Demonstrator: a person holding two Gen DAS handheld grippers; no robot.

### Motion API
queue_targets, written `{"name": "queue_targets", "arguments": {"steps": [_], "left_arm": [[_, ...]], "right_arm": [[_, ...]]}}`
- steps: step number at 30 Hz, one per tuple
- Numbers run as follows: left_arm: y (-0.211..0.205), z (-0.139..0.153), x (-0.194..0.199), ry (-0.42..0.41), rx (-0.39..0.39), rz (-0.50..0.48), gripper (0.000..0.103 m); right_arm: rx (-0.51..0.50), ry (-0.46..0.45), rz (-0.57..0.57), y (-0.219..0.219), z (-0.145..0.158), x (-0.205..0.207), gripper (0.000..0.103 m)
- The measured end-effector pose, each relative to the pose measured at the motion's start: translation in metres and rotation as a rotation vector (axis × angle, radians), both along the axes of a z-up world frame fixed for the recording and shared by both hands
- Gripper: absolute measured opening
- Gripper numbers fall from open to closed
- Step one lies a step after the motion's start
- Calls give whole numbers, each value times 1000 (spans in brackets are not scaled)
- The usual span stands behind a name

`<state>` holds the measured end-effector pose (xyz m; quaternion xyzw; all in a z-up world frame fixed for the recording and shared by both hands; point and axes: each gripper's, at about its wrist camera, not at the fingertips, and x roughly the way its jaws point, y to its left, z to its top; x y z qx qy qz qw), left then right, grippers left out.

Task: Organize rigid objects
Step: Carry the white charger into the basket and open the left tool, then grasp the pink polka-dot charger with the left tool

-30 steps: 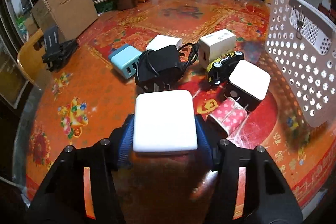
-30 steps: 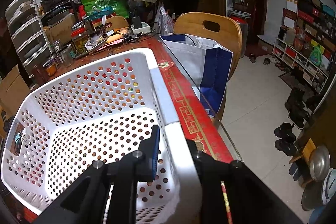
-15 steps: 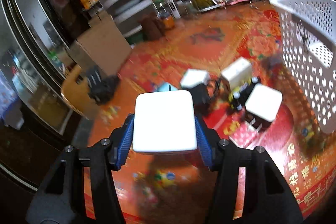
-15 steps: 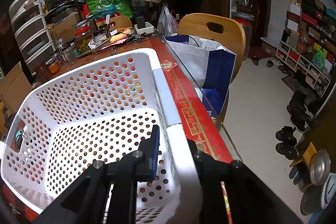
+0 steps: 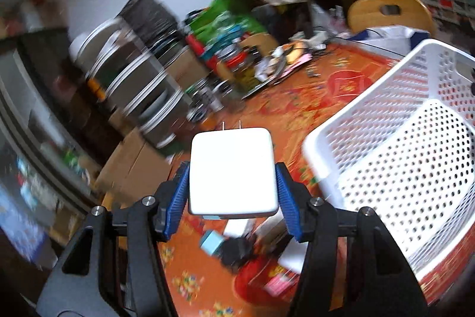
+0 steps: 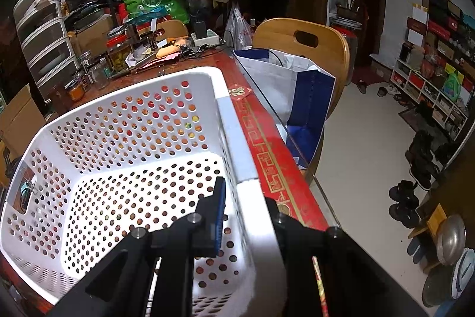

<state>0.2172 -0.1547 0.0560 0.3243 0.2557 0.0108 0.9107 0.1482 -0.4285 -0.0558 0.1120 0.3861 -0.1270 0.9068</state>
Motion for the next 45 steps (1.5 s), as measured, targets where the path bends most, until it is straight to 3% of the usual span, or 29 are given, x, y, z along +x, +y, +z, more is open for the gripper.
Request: {"name": "queue_targets", "arguments": {"steps": [5,10,14,19,23,25,27,28,31,34,37,39,41,45], "left_arm": [[-63,-20,16,86,101,-89,53],[-112,-63,43,308,189,-156,53],[-145,-103,63,488,307,-177,53],[-154,-162,74,630,428,-167,53],[-155,-175,80,711,438,-167,54],[-151,-173,86,690,439,-171,75],[-148,-157,84,618,393,-182,92],[-137,-150,83,602,361,-187,93],[-100,-91,71,523,111,-195,93],[-36,-44,48,415,-65,-170,100],[50,-25,25,347,-227,-80,103],[100,-36,6,351,-337,-11,103],[144,-68,-3,385,-426,61,103],[170,-135,-17,442,-492,128,103]], "right_arm": [[-6,2,0,0,-1,1,13],[-1,9,8,1,-2,3,13],[2,12,13,0,-2,3,13],[19,10,18,-1,-3,1,13],[26,9,18,-3,-3,1,13],[25,11,18,-3,-3,2,13],[24,11,19,-3,-3,2,13],[22,12,16,-3,-3,1,13],[15,19,15,-3,-2,2,13],[8,24,18,-3,-1,2,13],[3,26,19,-3,-1,4,13],[5,21,17,-3,0,4,13],[6,16,20,-3,-1,3,13],[-6,20,16,-2,0,3,13]]}}
